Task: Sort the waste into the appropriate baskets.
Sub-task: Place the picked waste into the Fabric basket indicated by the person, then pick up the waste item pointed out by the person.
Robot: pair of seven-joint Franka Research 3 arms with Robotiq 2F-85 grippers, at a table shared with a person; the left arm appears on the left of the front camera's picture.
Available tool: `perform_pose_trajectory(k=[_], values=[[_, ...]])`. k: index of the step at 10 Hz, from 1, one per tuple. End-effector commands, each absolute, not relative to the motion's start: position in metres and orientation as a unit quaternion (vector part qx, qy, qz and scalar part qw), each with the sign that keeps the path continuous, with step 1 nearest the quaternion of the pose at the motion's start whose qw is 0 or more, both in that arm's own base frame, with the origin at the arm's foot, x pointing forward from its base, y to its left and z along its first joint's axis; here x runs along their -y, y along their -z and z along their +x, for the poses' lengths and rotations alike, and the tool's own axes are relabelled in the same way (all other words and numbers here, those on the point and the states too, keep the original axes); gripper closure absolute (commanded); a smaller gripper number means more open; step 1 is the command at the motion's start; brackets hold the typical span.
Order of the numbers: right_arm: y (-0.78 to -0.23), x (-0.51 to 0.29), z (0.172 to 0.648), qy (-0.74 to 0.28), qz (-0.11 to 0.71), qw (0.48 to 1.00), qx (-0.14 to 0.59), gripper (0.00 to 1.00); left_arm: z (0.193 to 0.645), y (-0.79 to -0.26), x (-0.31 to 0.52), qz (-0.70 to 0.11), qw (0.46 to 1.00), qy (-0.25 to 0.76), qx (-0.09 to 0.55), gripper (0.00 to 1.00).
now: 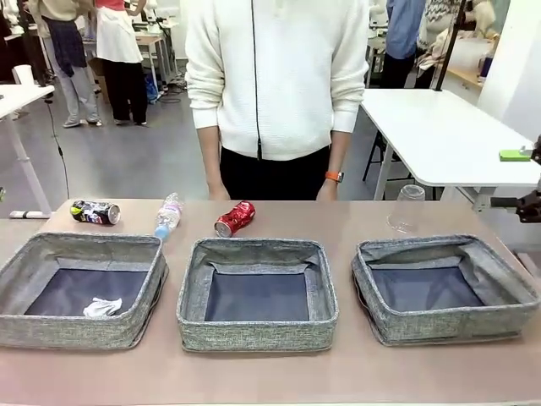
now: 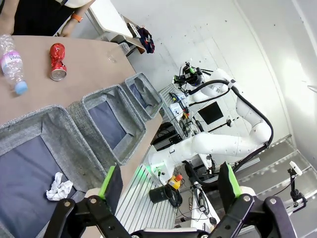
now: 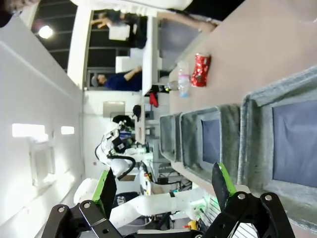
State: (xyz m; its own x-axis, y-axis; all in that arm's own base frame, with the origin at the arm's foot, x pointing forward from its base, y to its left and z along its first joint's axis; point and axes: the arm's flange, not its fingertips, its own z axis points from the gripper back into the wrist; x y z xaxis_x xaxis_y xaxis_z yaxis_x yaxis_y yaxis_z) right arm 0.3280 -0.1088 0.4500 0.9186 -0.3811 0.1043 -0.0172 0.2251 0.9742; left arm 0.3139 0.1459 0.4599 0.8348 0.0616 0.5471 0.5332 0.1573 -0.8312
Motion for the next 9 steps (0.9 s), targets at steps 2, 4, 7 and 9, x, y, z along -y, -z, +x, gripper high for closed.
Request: perform_pose_trajectory(k=[2,4,7,9], values=[[-0.4533,0.1024,0.3313,0.11,0.619,0.76,0.166,0.0,0.3144,-0.4623,-0.1451,-0.633,0.715,0.167,0.245,0.0],[-0.4533,0.1024,0.3313,0.11,0.619,0.76,0.166,0.0,0.3144,-0.4623,-0.1451,-0.633,0.715,0.167,0.245,0.0],[-0.4533,0.1024,0.3313,0.11,0.619,0.76,0.166,0.0,0.3144,-0.4623,-0.1451,-0.633,0.715,0.167,0.245,0.0],[-0.4533,0.1024,0.3313,0.11,0.619,0.76,0.166,0.0,0.3144,-0.4623,-0.1451,-0.633,0.715,0.167,0.245,0.0]])
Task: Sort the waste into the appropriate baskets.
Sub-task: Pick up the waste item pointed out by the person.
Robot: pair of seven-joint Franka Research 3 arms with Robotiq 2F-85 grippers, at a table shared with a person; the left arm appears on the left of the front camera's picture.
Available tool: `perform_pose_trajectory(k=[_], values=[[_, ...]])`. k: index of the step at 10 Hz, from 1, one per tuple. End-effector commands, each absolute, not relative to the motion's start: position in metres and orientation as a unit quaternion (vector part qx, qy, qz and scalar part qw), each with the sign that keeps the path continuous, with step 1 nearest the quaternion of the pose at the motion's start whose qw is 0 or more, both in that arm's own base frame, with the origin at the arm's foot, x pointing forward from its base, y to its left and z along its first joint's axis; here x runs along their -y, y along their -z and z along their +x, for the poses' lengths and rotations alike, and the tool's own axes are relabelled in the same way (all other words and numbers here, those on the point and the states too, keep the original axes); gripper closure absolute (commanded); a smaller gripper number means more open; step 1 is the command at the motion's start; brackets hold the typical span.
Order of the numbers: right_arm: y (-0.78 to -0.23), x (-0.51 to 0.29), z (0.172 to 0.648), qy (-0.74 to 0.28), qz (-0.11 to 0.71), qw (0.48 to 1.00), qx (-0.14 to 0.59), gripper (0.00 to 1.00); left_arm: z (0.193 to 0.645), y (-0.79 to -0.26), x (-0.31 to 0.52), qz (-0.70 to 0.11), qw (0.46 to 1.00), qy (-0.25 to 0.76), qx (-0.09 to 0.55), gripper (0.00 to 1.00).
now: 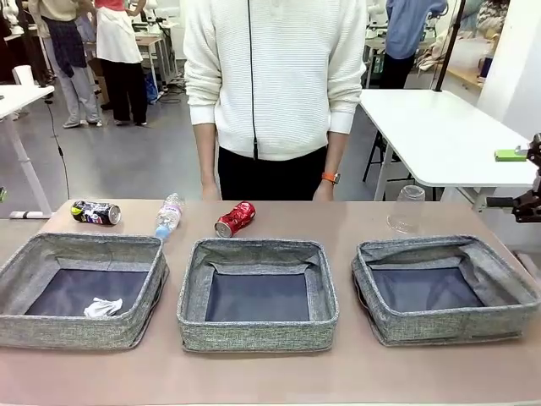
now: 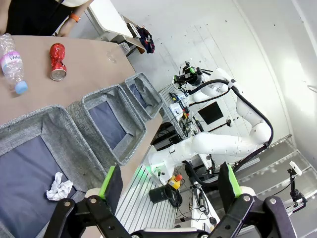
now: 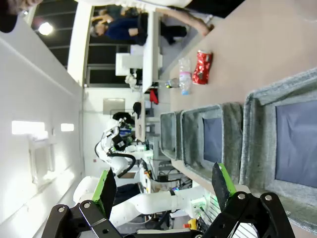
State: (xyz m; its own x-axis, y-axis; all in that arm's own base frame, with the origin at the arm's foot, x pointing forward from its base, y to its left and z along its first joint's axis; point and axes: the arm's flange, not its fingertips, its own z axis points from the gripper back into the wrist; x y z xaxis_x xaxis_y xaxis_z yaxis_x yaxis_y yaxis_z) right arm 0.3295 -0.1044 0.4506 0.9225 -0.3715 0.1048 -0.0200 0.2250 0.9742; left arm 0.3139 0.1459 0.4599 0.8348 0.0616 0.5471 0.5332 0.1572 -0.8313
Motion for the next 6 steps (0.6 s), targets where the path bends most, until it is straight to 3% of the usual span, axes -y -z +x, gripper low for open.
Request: perform_pose_trajectory(k=[1,6], values=[[-0.4533,0.1024,0.3313,0.11,0.619,0.76,0.166,0.0,0.3144,-0.4623,-0.1451,-0.633,0.715,0.167,0.245,0.0],[-0.4533,0.1024,0.3313,0.11,0.619,0.76,0.166,0.0,0.3144,-0.4623,-0.1451,-0.633,0.715,0.167,0.245,0.0]])
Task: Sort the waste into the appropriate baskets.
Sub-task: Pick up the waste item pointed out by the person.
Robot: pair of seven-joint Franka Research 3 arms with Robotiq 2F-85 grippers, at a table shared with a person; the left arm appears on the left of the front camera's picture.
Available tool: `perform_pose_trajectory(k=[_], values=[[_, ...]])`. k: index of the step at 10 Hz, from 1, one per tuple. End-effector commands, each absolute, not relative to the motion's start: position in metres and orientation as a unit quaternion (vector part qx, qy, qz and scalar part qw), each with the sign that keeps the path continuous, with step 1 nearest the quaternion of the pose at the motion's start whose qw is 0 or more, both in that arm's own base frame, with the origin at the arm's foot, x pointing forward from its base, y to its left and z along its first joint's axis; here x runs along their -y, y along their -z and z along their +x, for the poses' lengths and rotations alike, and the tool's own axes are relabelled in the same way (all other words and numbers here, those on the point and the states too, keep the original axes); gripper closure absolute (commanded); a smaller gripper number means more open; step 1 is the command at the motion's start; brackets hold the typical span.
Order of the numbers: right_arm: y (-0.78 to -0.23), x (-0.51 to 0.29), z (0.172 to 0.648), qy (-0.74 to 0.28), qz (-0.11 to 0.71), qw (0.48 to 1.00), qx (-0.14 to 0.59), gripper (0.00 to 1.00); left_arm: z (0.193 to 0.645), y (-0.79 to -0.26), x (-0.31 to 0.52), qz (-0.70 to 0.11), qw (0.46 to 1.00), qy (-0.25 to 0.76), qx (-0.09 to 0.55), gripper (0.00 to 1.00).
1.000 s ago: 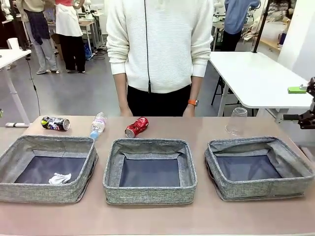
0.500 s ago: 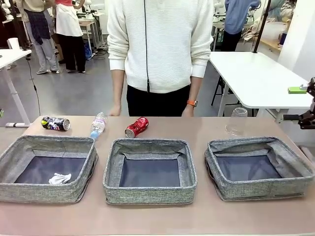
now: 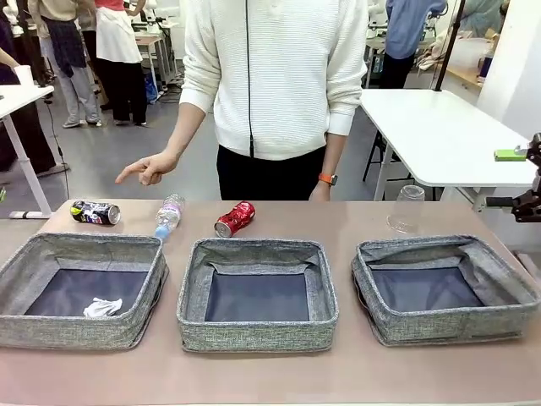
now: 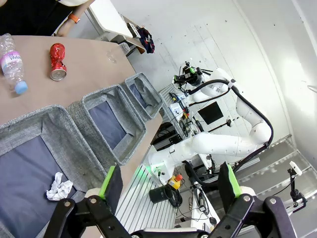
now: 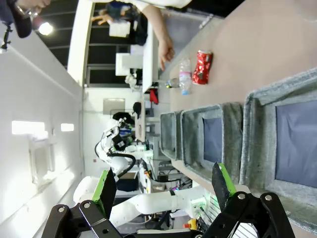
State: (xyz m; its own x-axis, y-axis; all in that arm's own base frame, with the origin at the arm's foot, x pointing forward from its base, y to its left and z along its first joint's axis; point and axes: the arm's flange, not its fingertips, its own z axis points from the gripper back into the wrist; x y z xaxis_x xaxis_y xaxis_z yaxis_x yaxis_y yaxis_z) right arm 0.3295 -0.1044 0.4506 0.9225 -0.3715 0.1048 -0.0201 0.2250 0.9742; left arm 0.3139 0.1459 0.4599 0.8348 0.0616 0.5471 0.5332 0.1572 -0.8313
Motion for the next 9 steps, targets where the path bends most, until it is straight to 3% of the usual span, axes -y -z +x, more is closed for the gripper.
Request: perform_pose_trajectory(k=[1,6,7,8,9], values=[[-0.453,0.102,0.331,0.11,0.619,0.76,0.166,0.0,0.314,-0.462,-0.145,-0.633,0.715,0.167,0.245,0.0],[-0.453,0.102,0.331,0.11,0.619,0.76,0.166,0.0,0.314,-0.46,-0.146,-0.628,0.723,0.163,0.237,0.0],[-0.453,0.102,0.331,0.11,0.619,0.76,0.166,0.0,0.334,-0.473,-0.124,-0.372,0.819,0.247,0.361,0.0],[-0.453,0.102,0.331,0.11,0.619,0.76,0.166,0.0,0.361,-0.478,-0.101,-0.272,0.812,0.374,0.356,0.0],[-0.453,0.102,0.331,0.11,0.619,0.76,0.166,0.0,0.39,-0.48,-0.08,-0.062,0.82,0.418,0.387,0.0]])
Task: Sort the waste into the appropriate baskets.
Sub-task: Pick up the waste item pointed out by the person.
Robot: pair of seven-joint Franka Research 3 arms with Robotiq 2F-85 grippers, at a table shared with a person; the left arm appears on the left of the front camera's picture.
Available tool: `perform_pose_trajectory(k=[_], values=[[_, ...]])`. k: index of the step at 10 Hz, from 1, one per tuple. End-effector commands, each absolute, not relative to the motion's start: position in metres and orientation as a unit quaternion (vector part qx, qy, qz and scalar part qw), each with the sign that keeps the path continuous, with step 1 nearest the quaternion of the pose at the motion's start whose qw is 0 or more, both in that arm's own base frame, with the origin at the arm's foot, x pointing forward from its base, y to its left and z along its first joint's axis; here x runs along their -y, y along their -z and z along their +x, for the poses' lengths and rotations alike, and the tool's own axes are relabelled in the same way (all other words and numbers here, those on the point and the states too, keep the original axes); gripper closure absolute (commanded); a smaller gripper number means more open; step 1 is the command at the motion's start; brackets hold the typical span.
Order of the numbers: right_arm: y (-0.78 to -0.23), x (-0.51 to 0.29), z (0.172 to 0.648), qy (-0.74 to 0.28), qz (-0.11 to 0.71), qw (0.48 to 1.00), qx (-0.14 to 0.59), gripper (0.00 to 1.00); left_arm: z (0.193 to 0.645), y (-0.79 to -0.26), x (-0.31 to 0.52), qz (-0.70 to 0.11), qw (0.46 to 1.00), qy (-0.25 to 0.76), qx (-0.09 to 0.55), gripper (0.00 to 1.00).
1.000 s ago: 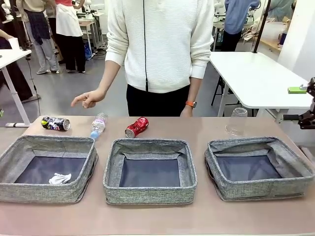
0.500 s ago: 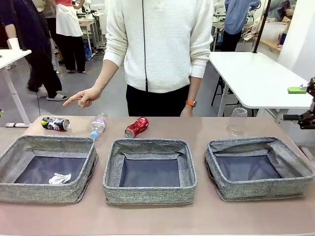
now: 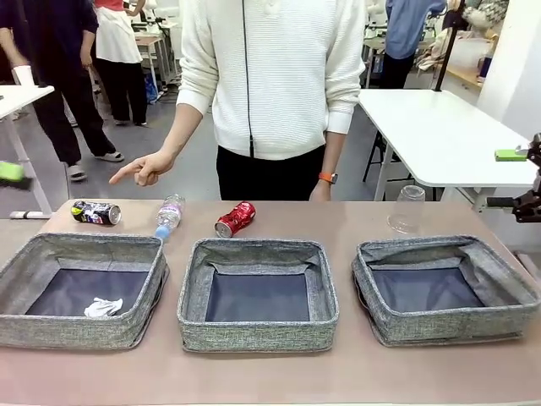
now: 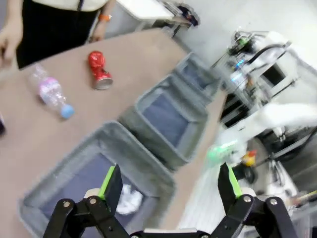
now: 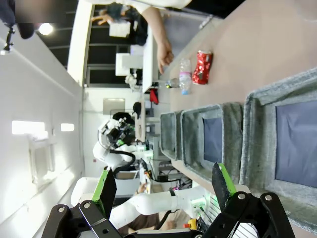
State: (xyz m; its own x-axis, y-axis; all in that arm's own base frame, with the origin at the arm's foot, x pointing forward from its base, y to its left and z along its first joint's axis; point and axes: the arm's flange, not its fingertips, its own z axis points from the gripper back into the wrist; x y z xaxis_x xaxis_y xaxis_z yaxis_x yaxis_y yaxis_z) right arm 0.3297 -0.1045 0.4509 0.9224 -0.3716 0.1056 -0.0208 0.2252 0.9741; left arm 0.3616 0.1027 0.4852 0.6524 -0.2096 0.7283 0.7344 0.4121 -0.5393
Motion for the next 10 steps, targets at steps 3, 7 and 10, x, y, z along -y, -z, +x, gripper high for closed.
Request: perform_pose_trajectory(k=[3,7,10], values=[[-0.453,0.102,0.331,0.11,0.619,0.76,0.166,0.0,0.412,-0.468,-0.038,0.239,0.701,0.532,0.411,0.0],[-0.453,0.102,0.331,0.11,0.619,0.76,0.166,0.0,0.423,-0.483,-0.024,-0.179,0.789,0.513,0.288,0.0],[-0.453,0.102,0.331,0.11,0.619,0.76,0.166,0.0,0.432,-0.479,-0.037,-0.095,0.783,0.555,0.264,0.0]])
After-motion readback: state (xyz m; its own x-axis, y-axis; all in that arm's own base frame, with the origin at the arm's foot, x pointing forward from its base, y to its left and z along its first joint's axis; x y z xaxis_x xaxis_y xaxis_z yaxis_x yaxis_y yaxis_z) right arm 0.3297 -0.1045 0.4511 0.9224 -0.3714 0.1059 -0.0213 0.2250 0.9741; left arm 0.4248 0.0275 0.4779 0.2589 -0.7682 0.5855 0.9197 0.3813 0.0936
